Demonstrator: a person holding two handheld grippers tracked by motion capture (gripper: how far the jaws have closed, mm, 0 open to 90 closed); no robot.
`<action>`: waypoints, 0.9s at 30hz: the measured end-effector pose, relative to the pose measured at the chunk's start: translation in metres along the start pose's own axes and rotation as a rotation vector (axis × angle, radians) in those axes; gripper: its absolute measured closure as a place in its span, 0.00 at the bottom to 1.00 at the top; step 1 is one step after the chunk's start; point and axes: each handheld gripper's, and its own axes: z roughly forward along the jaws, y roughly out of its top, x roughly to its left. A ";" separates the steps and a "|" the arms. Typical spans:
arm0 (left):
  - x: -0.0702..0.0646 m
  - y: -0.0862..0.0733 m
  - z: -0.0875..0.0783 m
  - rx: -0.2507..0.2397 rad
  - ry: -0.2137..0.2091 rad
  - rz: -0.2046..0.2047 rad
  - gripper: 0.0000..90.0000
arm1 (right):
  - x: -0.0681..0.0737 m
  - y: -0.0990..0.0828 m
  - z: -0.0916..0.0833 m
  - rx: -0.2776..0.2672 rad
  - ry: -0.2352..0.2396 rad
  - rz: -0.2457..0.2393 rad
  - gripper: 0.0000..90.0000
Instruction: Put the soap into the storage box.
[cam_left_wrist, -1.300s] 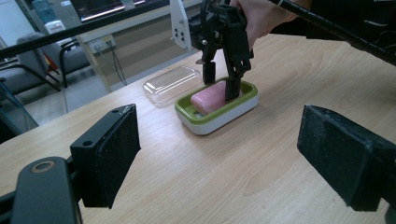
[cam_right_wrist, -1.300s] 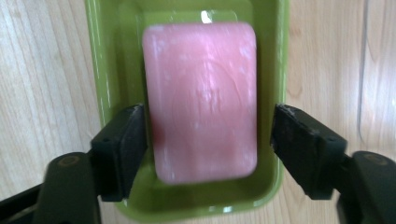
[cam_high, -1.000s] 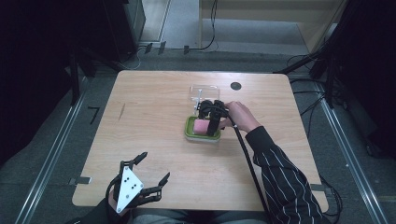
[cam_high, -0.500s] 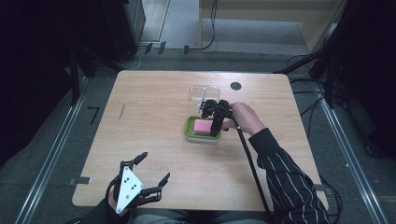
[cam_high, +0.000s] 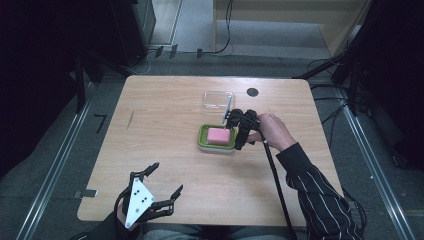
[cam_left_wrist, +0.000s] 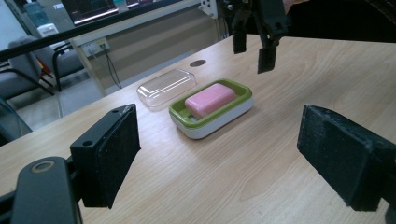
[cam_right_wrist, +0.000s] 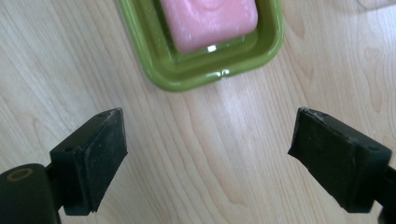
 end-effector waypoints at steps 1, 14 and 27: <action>0.000 0.000 0.000 0.000 -0.001 0.000 0.15 | 0.000 -0.002 0.000 0.002 0.000 0.000 0.12; -0.001 0.001 0.003 -0.003 -0.015 0.004 0.15 | 0.004 -0.037 -0.005 0.024 -0.026 0.079 0.11; -0.001 0.002 0.006 -0.004 -0.023 0.008 0.15 | 0.011 -0.080 0.004 0.076 -0.027 0.129 0.11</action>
